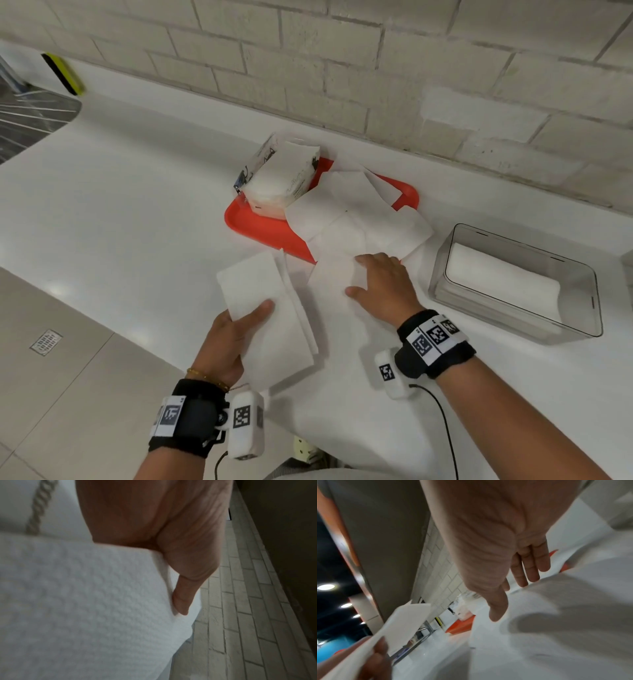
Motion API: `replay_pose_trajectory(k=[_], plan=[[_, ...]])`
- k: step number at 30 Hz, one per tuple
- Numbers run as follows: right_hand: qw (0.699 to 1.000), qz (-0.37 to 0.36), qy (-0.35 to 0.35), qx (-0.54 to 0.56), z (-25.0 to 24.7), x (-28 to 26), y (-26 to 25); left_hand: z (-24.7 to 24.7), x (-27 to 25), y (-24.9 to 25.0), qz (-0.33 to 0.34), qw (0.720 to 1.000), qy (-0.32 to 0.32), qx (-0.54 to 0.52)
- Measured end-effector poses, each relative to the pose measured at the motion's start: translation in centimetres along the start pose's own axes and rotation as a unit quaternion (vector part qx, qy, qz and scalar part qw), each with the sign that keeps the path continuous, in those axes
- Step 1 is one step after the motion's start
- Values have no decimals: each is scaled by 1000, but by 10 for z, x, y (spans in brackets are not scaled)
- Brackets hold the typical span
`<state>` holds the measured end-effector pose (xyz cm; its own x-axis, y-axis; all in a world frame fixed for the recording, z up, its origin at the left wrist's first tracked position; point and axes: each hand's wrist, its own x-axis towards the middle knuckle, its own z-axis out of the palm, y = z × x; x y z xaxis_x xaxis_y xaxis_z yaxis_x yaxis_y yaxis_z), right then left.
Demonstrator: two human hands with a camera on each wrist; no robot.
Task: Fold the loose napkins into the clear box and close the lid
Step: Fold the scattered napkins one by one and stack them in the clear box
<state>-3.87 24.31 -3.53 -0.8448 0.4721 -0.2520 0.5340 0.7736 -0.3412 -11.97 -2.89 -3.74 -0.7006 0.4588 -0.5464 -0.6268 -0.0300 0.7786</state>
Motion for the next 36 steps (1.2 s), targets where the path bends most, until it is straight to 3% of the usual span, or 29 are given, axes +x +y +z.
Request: replay_pose_trajectory(k=[5,9,13,18,20,24,30,33,34,36], plan=[[998,8,-2,-55,4,15,13,-11,2,-3,24,1000,0,-1],[999,13,10,-35,-2,20,11,-6,4,-7,58,998,-20,-26],[997,40,47,39,-11,15,11,9,2,-13,54,994,-60,-79],[986,54,71,143,-25,4,17,31,2,-22,12,994,-81,-70],[975,22,49,217,-30,-2,16,43,1,-26,-4,991,-106,-80],[923,-70,-32,377,-38,-22,6,69,-1,-32,-10,983,-142,-114],[906,-99,-74,404,-35,-41,-4,82,17,-35,1,989,-100,-113],[877,-86,-133,453,-28,-46,0,81,22,-33,7,987,-100,-127],[876,-93,-156,446,-26,-47,3,80,24,-34,3,984,-103,-143],[905,-112,-165,376,-19,-51,7,77,25,-34,-9,979,-106,-171]])
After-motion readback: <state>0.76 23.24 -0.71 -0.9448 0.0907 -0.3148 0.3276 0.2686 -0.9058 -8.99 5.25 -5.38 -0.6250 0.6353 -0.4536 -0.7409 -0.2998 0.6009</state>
